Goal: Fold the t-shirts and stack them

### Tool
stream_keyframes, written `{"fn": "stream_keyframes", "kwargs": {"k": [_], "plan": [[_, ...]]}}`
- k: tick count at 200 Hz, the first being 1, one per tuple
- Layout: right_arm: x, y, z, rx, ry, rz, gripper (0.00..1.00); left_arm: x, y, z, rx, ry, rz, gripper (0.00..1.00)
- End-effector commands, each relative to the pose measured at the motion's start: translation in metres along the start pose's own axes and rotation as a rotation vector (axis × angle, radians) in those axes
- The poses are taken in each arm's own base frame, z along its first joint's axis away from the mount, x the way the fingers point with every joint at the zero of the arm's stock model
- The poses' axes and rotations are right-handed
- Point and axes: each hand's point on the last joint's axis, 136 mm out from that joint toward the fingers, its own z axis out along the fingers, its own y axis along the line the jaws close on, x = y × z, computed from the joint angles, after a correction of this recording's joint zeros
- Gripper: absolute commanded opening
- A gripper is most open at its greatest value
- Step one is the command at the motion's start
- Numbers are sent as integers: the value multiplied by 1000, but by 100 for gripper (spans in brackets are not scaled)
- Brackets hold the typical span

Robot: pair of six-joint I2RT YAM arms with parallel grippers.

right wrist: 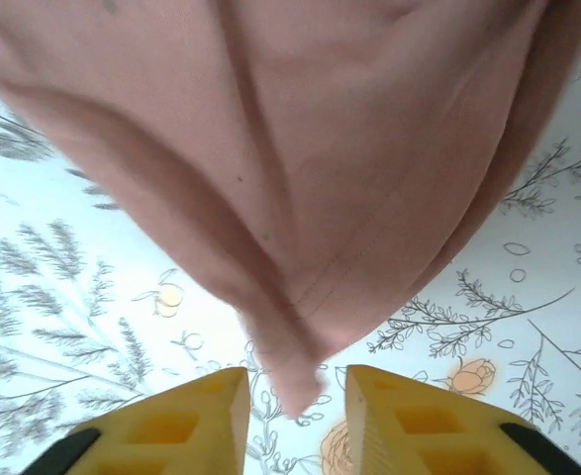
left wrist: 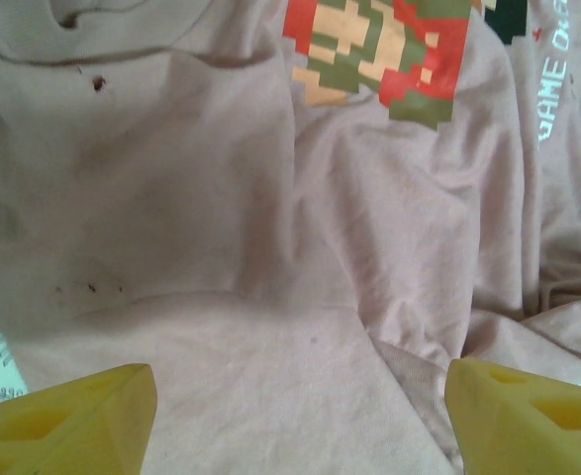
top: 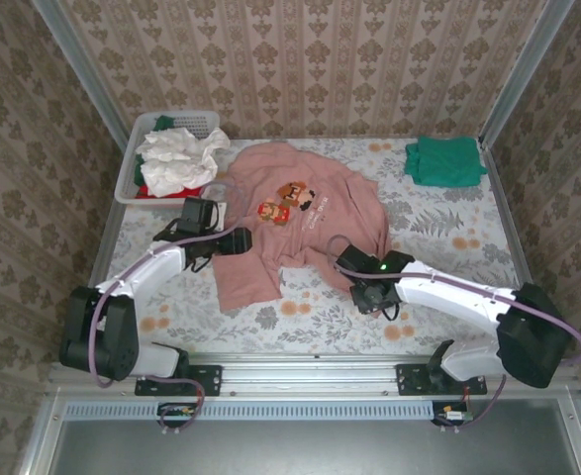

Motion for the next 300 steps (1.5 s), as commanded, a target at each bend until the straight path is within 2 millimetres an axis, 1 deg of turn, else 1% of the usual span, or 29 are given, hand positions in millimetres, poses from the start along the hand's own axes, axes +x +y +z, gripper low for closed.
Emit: {"fn": "stream_keyframes", "kwargs": {"k": [1,6,16,25,33,39,47,59,63,69,86,100,109,118,133,155,169,181,194,208,221,233,237,259,270,272,278,288,300], "plan": [[-47,7,-57,-133,-208,53,46,28,-7,0,-10,80,-8,78],[-58,5,-63,-150,-249,75,53,32,-9,2,-14,96,-2,78],[-74,-1,-66,-162,-290,115,54,41,-14,7,-23,127,4,78],[-85,-9,-59,-145,-289,157,54,48,-13,10,-38,148,-8,78],[-87,-17,-49,-122,-264,207,52,55,-8,11,-63,170,-33,79],[-86,-15,-42,-132,-248,217,51,60,-3,10,-91,182,-46,80],[-81,-10,-35,-150,-234,227,51,65,5,6,-144,189,-58,84],[-66,-6,-26,-159,-226,254,51,70,18,-3,-215,174,-70,88],[-60,-4,-24,-163,-223,259,51,73,14,-6,-217,174,-53,90],[-50,-1,-19,-167,-212,261,51,76,15,-10,-231,169,-57,90],[-18,-3,-6,-127,-151,271,56,80,30,-21,-319,143,-100,92],[3,-4,6,-100,-121,270,58,85,38,-21,-344,128,-130,89],[12,0,15,-112,-102,273,58,89,38,-15,-333,134,-137,83],[14,3,23,-121,-99,273,58,96,38,-9,-325,153,-148,75],[13,1,34,-73,-82,256,55,110,33,1,-286,202,-153,71],[14,-28,40,70,-29,267,50,131,19,4,-250,238,-133,69],[16,-42,43,59,-12,322,48,147,12,3,-232,262,-126,65],[8,-51,35,37,-53,349,49,163,8,1,-225,297,-122,60],[-11,-56,11,14,-147,365,51,178,5,-2,-229,321,-112,58],[-40,-54,-17,-39,-269,375,55,195,1,-5,-236,352,-97,58],[-67,-43,-32,-106,-353,368,56,208,0,-8,-252,387,-82,57],[-87,-32,-35,-141,-385,351,56,219,0,-13,-266,414,-74,54],[-98,-28,-36,-153,-407,349,56,222,0,-15,-271,420,-75,53],[-129,-11,-22,-160,-389,331,55,237,-1,-28,-274,424,-85,52],[-137,3,-14,-200,-372,328,54,236,0,-35,-272,407,-99,55],[-136,6,-8,-198,-357,327,54,235,0,-36,-271,403,-101,56],[-137,11,1,-204,-346,332,54,227,0,-39,-265,377,-107,57],[-137,20,14,-223,-330,337,54,206,-5,-44,-229,322,-117,57],[-133,23,32,-203,-294,350,54,168,-16,-49,-156,232,-132,58]]}}
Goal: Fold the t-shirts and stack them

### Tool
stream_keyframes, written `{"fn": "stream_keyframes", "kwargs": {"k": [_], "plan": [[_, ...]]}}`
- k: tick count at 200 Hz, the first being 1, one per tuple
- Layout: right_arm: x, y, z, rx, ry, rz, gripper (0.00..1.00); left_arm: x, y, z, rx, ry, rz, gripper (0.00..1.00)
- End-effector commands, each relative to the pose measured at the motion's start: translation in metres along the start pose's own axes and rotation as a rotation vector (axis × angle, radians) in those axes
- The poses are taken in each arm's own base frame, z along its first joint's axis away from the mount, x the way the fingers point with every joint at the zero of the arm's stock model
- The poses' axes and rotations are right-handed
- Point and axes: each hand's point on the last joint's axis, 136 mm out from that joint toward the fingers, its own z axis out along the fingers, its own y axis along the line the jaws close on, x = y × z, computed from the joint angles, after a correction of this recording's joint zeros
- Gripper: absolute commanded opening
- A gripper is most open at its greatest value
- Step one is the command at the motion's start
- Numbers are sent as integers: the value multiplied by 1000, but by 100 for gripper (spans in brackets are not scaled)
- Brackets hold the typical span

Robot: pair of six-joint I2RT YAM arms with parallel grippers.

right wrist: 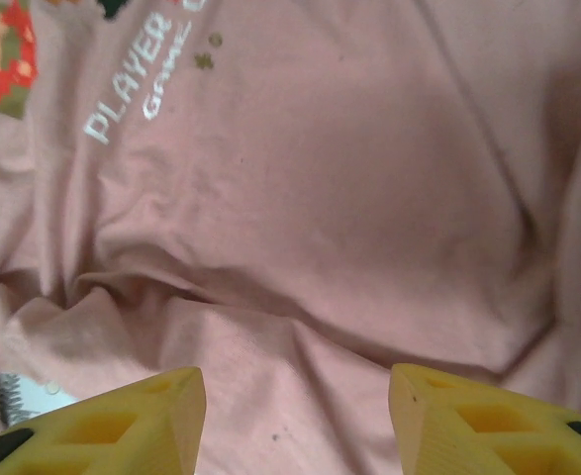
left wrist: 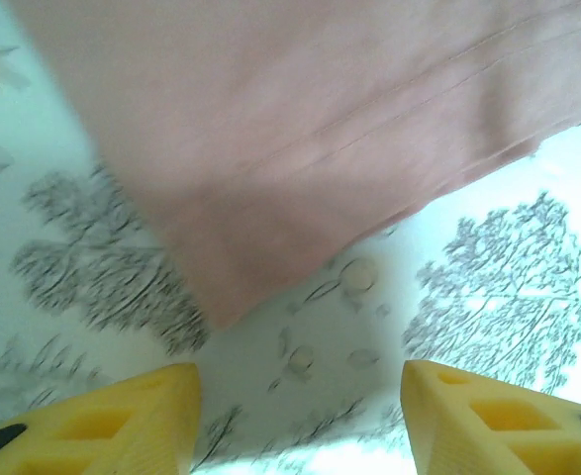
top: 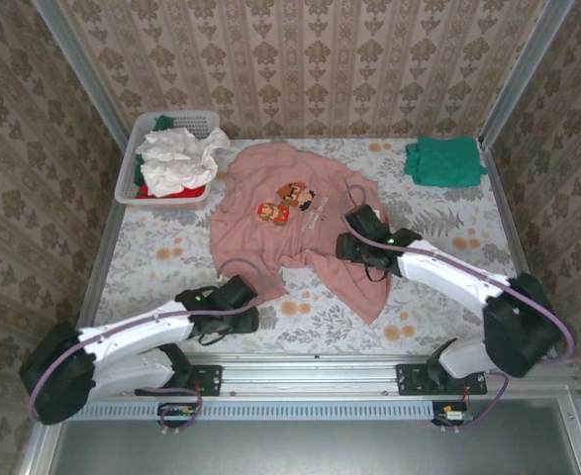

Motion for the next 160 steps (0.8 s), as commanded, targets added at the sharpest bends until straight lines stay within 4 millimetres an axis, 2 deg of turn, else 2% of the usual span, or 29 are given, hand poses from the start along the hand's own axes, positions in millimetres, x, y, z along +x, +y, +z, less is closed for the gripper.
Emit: {"fn": "stream_keyframes", "kwargs": {"k": [1,17,34,45,61,80,113,127,141,160], "plan": [[12,13,25,-29,37,21,54,-25,0,-25,50,-29,-60,58],[32,6,38,25,88,10,55,-79,-16,-48,125,-155,-45,67],[50,-5,44,64,119,13,58,-127,-32,-56,164,-207,-12,75],[59,-18,44,103,128,31,60,-148,-45,-52,199,-201,7,75],[69,-34,42,129,141,61,60,-165,-63,-42,238,-195,33,74],[76,-57,35,167,153,104,61,-166,-67,-28,251,-179,41,74],[80,-96,23,196,173,195,62,-145,-46,-4,176,-133,45,75],[68,-108,2,210,112,211,63,-138,-42,1,165,-116,58,75],[56,-106,-17,171,46,211,63,-132,-41,4,153,-97,80,75],[46,-79,-36,46,-21,176,63,-119,-40,8,131,-63,104,75]]}}
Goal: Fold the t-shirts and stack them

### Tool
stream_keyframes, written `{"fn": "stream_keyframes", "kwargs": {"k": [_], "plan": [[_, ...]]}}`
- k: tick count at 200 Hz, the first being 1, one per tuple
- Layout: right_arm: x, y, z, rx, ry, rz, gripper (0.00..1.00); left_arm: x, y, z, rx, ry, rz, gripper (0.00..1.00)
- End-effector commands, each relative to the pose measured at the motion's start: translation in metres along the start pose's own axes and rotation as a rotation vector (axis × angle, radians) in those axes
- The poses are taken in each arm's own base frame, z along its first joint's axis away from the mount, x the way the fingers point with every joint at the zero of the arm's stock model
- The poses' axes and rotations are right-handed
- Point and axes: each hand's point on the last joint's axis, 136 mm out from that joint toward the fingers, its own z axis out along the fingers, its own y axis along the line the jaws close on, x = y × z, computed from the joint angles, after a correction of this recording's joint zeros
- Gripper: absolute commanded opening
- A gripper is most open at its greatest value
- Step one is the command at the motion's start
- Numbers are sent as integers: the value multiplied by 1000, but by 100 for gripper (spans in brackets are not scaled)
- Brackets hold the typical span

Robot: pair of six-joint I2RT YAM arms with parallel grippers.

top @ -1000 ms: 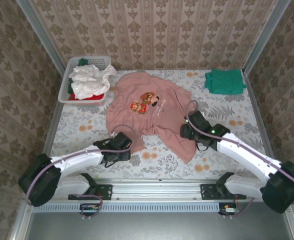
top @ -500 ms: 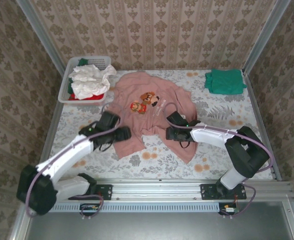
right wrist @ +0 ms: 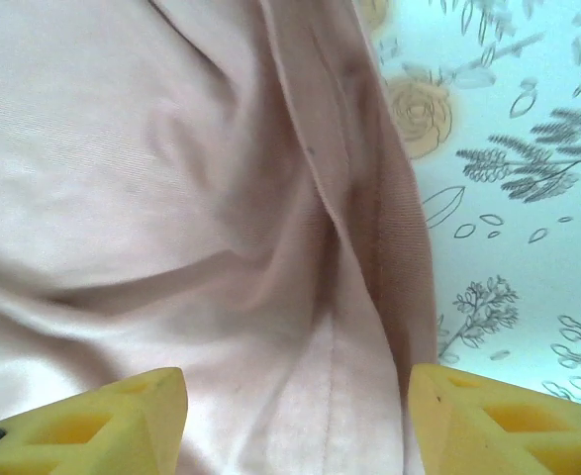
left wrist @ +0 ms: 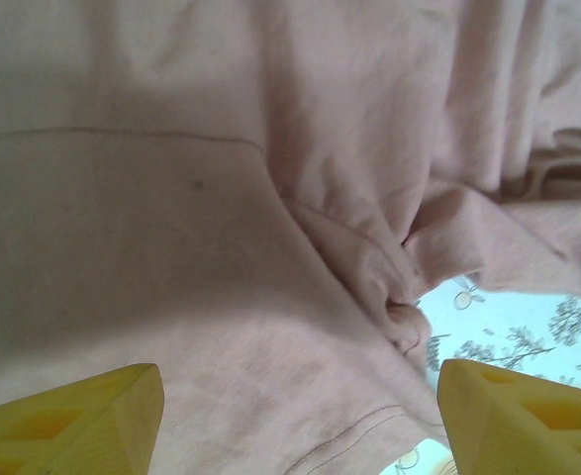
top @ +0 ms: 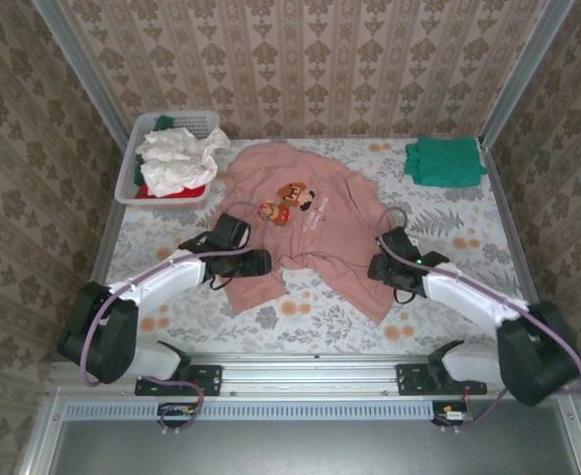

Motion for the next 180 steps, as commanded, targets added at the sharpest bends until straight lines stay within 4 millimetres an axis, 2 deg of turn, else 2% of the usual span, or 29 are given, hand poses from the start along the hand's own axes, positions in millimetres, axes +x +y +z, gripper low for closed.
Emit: {"fn": "stream_keyframes", "kwargs": {"k": [1,19,39,53,66,94,121,147,180], "plan": [[1,14,-25,-85,-42,-45,63,15,1,3,-19,39,62,75],[9,46,-35,-169,-57,-112,64,25,6,2,-75,46,89,75],[28,81,-31,-215,-20,-199,63,39,7,3,-117,59,103,75],[42,93,-21,-199,23,-241,63,50,7,7,-117,74,87,75],[53,92,-9,-172,55,-256,62,65,14,12,-137,91,65,75],[69,72,10,-111,83,-243,61,97,34,18,-171,134,13,72],[83,30,17,6,136,-211,61,123,55,12,-235,189,-17,72],[95,-3,15,45,177,-122,62,141,66,4,-242,206,-59,71],[91,-30,4,49,161,-26,64,160,74,-19,-246,187,-115,69]]}}
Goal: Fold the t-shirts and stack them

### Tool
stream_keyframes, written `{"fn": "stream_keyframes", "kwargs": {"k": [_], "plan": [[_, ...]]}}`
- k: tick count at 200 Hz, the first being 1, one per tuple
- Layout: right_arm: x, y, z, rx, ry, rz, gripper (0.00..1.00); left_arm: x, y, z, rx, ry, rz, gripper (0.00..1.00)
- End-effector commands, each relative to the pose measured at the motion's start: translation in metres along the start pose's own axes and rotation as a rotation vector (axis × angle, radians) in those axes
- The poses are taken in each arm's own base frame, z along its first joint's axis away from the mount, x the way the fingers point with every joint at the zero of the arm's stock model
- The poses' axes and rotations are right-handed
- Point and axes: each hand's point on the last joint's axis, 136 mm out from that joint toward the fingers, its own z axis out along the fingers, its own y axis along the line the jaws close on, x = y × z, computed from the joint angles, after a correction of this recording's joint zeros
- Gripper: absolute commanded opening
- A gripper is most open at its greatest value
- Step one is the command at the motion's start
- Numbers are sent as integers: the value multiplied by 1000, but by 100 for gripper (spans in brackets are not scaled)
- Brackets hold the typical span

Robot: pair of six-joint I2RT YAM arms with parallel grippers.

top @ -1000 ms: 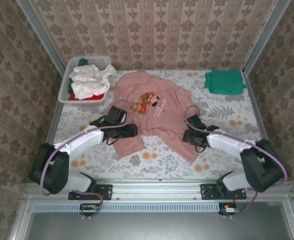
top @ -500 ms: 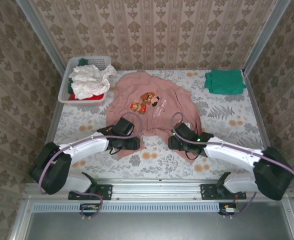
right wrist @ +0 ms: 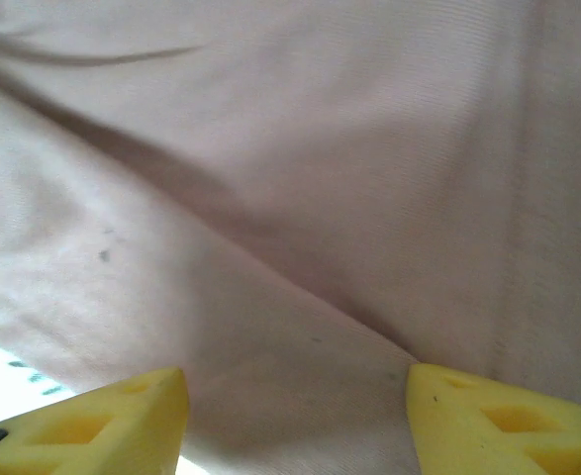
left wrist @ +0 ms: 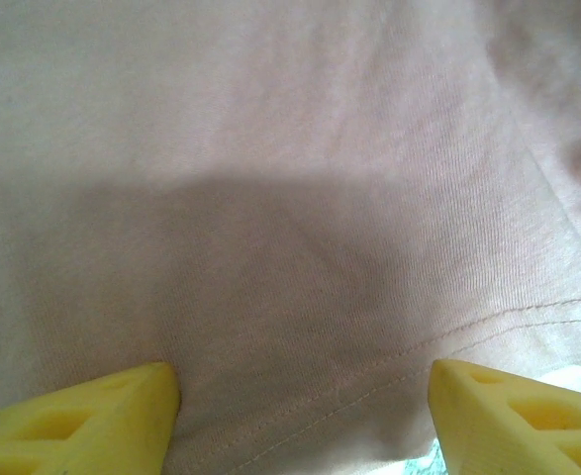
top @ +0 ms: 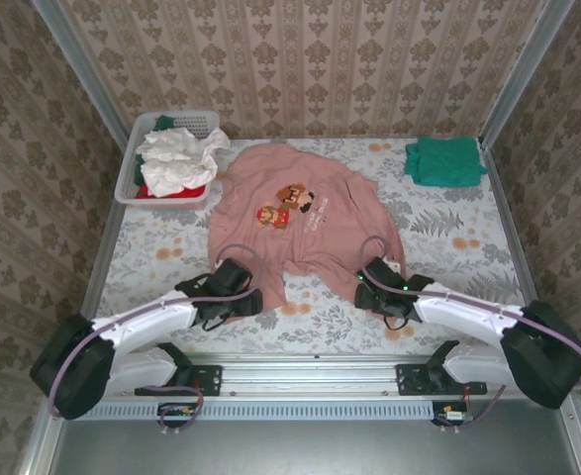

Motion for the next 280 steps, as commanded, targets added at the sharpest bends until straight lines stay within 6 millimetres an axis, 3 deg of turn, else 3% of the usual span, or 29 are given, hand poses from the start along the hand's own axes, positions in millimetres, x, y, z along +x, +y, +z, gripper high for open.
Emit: {"fn": "stream_keyframes", "kwargs": {"k": [1,18,49,76,96,109,136,150,163,189,201,220,245,264,280], "plan": [[14,-32,-6,49,43,78,64,59,44,-10,-142,156,-75,69],[-2,-27,-17,-16,-2,109,64,71,51,-21,-139,136,-105,66],[-60,17,-63,-148,-146,28,66,88,63,-37,-137,122,-136,63],[-121,56,-80,-153,-242,-91,68,80,48,-47,-68,92,-121,65],[-161,85,-60,-141,-236,-137,66,51,20,-59,8,22,-72,75],[-184,95,-31,-114,-198,-143,64,22,6,-75,21,-50,-35,83],[-236,99,25,-51,-149,-127,50,-54,-20,-105,71,-192,22,86],[-250,95,59,-33,-91,-105,46,-94,-29,-110,98,-232,34,87],[-260,87,77,4,-59,-87,43,-128,-35,-108,102,-252,54,87],[-267,59,95,45,-16,-26,42,-190,-41,-95,66,-294,111,88],[-269,43,98,83,-5,-11,42,-214,-42,-76,61,-283,111,88],[-268,22,104,83,32,25,42,-246,-26,-42,45,-235,62,86],[-262,-5,105,81,64,72,39,-249,-15,4,40,-147,41,86],[-265,-23,99,65,45,114,31,-237,-12,32,45,-91,37,86],[-265,-32,97,71,54,116,30,-223,-10,51,55,-37,23,84]]}}
